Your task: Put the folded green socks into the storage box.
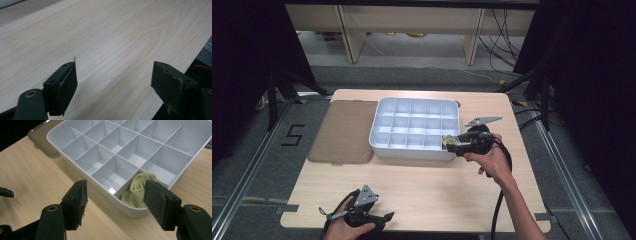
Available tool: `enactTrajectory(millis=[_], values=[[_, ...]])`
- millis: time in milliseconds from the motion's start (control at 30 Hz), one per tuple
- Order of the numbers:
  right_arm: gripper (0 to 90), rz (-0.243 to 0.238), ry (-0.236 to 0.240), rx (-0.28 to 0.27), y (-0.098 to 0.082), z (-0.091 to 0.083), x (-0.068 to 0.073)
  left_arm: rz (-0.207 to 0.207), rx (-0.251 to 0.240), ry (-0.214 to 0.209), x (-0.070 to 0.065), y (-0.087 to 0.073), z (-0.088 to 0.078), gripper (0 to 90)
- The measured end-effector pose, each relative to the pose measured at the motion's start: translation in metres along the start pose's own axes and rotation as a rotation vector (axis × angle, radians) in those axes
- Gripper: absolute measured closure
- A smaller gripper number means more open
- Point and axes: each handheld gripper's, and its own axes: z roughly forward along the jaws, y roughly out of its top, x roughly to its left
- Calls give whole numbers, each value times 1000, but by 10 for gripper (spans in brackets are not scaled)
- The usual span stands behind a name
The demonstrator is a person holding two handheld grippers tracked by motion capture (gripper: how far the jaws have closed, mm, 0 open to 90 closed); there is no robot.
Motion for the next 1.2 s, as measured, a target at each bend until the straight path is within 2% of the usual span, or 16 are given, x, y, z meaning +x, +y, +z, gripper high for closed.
enactTrajectory(millis=[67, 167, 200, 267, 300, 367, 533, 600, 667, 733, 800, 867, 967, 1000, 1067, 1200], values=[[361, 2, -7, -24, -2, 1, 1, -17, -1, 10, 0, 0, 0, 205], [355, 23, 8, -2, -6, 0, 6, -12, -1, 11, -1, 0, 0, 205], [353, 11, 10, -22, -7, 1, 6, -10, 3, 12, -1, 0, 0, 205], [346, -1, 7, -12, -9, 0, 6, -11, -1, 10, 0, 0, 0, 205], [344, 24, 24, -12, -9, 0, 7, 1, -1, 9, 1, 0, 0, 205], [338, 8, 14, -19, -11, 0, 8, -23, -4, 9, 0, 0, 0, 205], [329, 5, 7, -19, -17, 0, 9, -9, -6, 15, 2, 0, -2, 205], [327, 27, 32, -26, -20, 0, 13, -19, -5, 17, 2, 0, -2, 205], [325, 10, 24, -23, -21, -1, 12, -23, -8, 16, 2, 0, -1, 205], [325, 23, 33, -25, -23, -2, 14, -23, -9, 16, 2, 0, -1, 205], [324, -2, 30, -36, -24, -2, 13, -17, -4, 7, 3, 0, -2, 205], [321, 13, 30, -23, -26, -3, 16, -12, -4, 23, 3, 0, -2, 205], [318, 18, 33, -14, -28, -4, 18, -15, -1, 11, 3, -1, -2, 205], [317, -5, 32, -30, -29, -3, 17, -21, -7, 13, 2, -1, -2, 205], [316, -7, 28, -29, -30, -4, 17, -1, -6, 20, 3, 0, -3, 205], [302, -7, 28, -23, -35, -5, 19, -7, -2, 33, 3, -1, -3, 205]])
